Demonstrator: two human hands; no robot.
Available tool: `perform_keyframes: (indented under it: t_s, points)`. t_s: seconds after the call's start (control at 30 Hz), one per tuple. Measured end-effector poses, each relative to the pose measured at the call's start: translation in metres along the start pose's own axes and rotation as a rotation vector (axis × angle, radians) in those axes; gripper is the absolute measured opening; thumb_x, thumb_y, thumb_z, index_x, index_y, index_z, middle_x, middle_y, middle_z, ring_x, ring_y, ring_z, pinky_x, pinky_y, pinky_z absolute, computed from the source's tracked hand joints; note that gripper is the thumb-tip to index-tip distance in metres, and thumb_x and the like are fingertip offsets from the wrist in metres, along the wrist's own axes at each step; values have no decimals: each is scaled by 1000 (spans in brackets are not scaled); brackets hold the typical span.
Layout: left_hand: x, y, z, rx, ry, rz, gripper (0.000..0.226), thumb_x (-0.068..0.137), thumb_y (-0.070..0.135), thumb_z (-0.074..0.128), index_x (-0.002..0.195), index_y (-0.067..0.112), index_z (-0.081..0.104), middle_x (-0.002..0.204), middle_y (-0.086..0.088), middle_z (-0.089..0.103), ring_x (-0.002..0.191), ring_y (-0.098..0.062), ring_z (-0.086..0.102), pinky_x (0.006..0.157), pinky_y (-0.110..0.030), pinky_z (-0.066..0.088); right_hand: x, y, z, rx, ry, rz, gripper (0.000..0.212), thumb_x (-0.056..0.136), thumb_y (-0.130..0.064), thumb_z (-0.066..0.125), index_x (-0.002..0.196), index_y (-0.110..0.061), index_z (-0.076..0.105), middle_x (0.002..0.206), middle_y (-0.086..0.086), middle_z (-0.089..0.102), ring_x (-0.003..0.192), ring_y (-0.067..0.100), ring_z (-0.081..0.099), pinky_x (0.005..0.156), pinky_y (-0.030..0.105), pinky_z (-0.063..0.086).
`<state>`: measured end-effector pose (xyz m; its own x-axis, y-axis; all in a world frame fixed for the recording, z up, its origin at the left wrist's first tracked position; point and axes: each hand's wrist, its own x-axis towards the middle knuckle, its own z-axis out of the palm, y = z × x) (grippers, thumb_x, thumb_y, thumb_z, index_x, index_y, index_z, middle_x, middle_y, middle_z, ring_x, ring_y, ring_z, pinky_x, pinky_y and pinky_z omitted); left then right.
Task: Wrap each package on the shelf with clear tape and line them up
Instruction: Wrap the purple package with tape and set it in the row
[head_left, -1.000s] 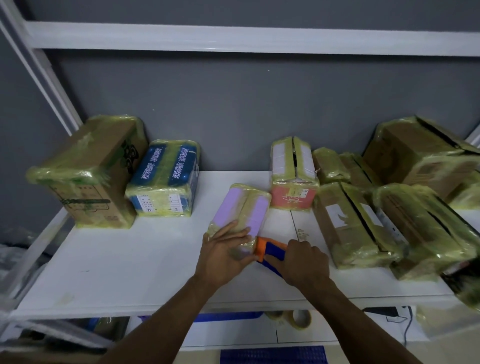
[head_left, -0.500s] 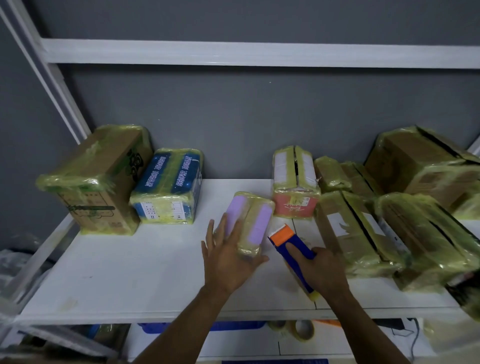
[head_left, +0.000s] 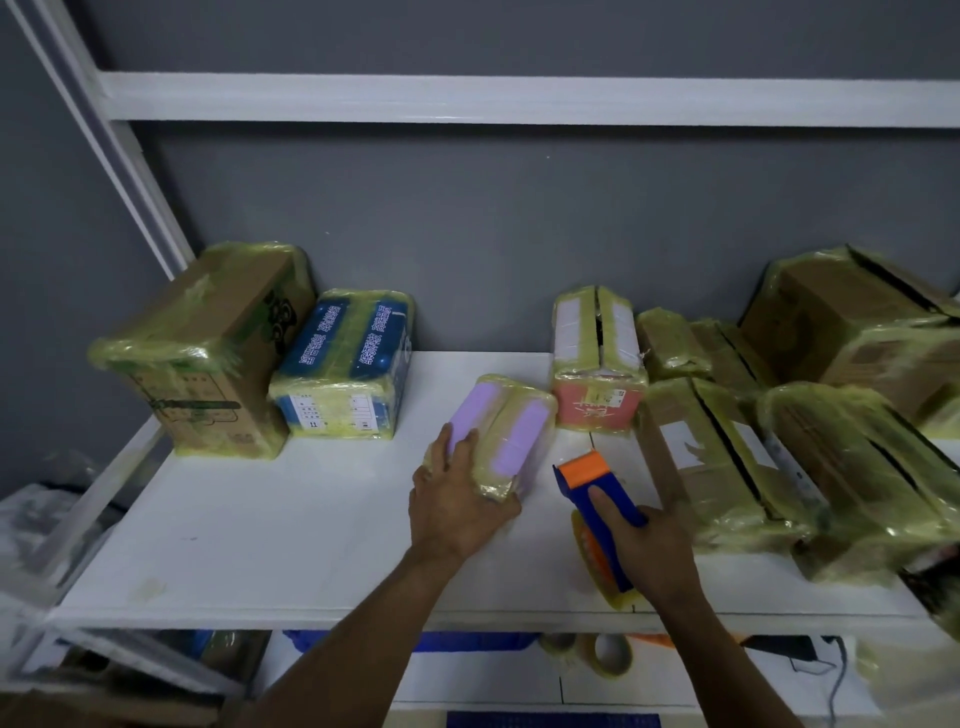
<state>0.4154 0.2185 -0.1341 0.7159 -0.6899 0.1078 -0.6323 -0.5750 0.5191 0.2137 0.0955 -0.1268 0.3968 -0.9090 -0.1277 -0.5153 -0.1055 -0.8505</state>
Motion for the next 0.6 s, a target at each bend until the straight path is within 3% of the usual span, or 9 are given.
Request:
perform_keyframes:
  t_s: [0.13, 0.4, 0.53, 0.6]
  points:
    - [-29, -24, -15, -37, 7, 21, 114, 67, 83, 64, 157, 37, 13, 167, 5, 12, 147, -25, 29, 109, -43, 43, -10, -4, 7, 57, -44, -18, 58, 81, -67, 64, 64, -12, 60, 50, 2, 60, 47, 15, 59, 54, 27, 46]
    - [-91, -92, -63, -46, 114, -42, 113, 69, 78, 70, 159, 31, 19, 168, 2, 14, 152, -23, 21, 119, -44, 30, -21, -35, 66, -17, -234, -61, 61, 87, -69, 62, 75, -10, 65, 61, 4, 66, 52, 13, 61, 55, 26, 45]
    - [-111, -122, -89, 41, 238, -195, 104, 73, 77, 64, 157, 28, 30, 167, -4, 20, 148, -29, 31, 117, -47, 31, -25, -56, 97, -36, -307, -116, 59, 84, -71, 63, 66, -15, 58, 50, -5, 60, 42, 3, 54, 47, 19, 40]
    - [-117, -137, -101, 50, 274, -342, 100, 75, 79, 59, 157, 31, 27, 168, 0, 13, 148, -31, 28, 119, -51, 30, -27, -65, 115, -53, -343, -147, 60, 83, -71, 64, 63, -16, 56, 50, -5, 59, 40, 3, 53, 47, 21, 40]
